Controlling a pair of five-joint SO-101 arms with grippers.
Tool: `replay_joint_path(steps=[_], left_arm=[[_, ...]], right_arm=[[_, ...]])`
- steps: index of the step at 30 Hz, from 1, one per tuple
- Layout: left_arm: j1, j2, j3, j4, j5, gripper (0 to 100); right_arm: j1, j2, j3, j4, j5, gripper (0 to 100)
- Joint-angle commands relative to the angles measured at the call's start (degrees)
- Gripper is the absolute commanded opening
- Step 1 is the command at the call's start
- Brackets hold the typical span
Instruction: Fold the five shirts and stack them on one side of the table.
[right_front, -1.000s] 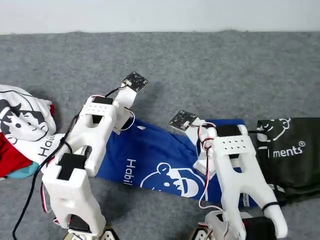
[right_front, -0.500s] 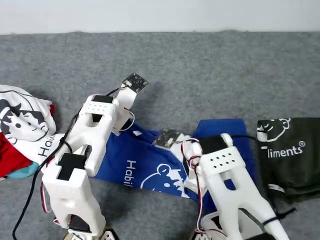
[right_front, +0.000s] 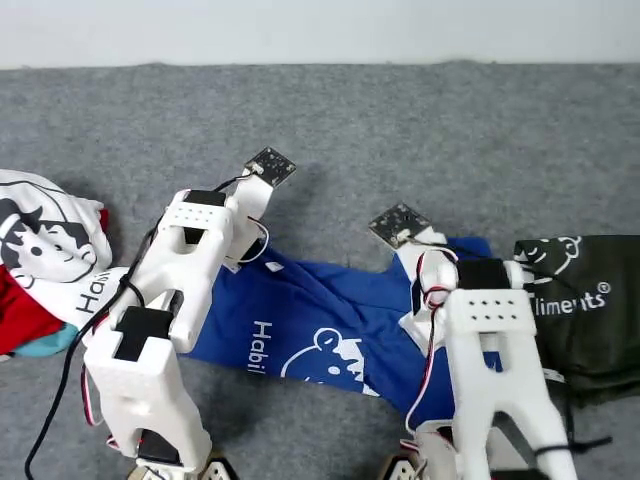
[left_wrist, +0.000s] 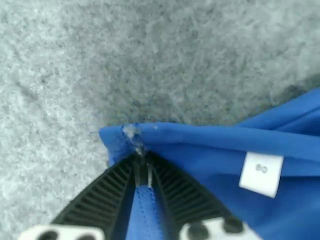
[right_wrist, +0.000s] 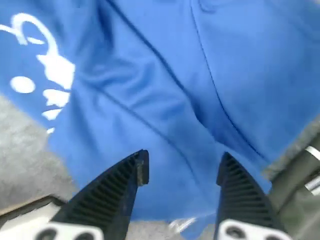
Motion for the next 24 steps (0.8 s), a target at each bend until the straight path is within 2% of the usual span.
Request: replay_joint_path(steps=[1,9,19,21,24], left_arm=[[0.4,0.2,0.0,1.5,0.5,1],[0.4,0.3,0.0,1.5,0.5,1],[0.3,0.3,0.0,1.5,0.5,1],[0.0,0.3,0.0,1.5,0.5,1],[-0.1,0.3,0.0,1.5,0.5,1]], right_arm=[[2.6,5.5,2.7,-9.9,1.1,18.6],[6.3,17.1,1.4,-27.9,0.7,18.4],[10.0,18.8,-5.3,-35.6,0.6,18.4],[10.0,18.4,-5.3,-33.1,0.6,18.4],[9.2,14.7,-5.5,-23.3,0.6,18.3]])
